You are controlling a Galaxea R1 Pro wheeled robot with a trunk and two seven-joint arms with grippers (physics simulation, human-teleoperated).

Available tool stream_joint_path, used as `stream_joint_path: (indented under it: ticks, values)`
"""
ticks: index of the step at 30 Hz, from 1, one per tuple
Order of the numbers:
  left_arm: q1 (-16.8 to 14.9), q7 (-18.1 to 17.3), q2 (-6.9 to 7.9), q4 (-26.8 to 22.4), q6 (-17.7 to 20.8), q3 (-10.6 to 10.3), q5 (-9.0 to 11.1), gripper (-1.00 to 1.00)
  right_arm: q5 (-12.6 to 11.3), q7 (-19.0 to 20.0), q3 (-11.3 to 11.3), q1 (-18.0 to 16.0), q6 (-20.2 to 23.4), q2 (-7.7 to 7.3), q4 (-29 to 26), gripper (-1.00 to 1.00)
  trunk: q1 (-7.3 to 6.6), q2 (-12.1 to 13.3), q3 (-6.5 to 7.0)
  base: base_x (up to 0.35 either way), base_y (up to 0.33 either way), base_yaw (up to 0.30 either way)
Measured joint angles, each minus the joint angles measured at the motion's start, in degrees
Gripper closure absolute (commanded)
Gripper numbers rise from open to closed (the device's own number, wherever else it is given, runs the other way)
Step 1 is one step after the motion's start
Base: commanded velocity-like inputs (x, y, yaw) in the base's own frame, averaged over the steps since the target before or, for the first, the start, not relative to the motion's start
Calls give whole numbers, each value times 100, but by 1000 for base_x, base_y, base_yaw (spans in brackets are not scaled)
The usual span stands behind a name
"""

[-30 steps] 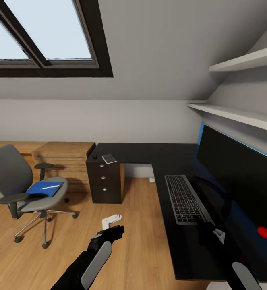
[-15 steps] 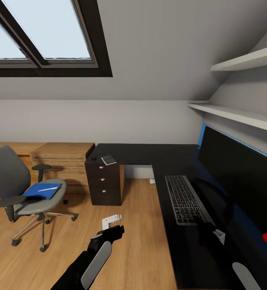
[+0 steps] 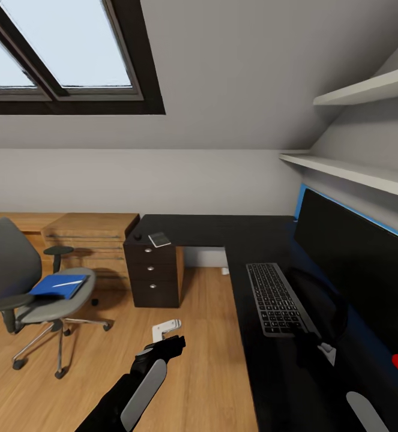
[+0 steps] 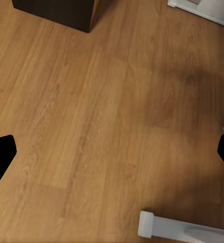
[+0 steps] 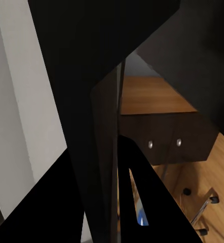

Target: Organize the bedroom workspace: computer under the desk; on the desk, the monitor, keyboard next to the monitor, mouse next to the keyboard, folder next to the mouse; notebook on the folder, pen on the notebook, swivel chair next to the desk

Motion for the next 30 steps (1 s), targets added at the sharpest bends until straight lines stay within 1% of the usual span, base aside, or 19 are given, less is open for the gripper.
stream_joint_path:
  ticks: [12,14,19,22,30]
  values:
    - [0,1,-6,0,1,1,4,-100,5,-4,1,0,-10,-1,6,100,1,0,0,14,-25,0]
    - [0,1,-4,0,2,1,3,-100,38,-13,0,-3,-20,-1,45,100,1,0,0,0,0,0]
    - [0,1,-8,-1,2,0,7,-100,290,-25,1,-44,-76,5,325,100,1,0,0,0,0,0]
    - [0,1,-8,0,2,0,7,-100,386,-20,2,-115,-81,7,466,100,1,0,0,0,0,0]
    - [0,1,-8,0,2,-3,7,-100,436,-18,3,-156,-81,7,537,100,1,0,0,0,0,0]
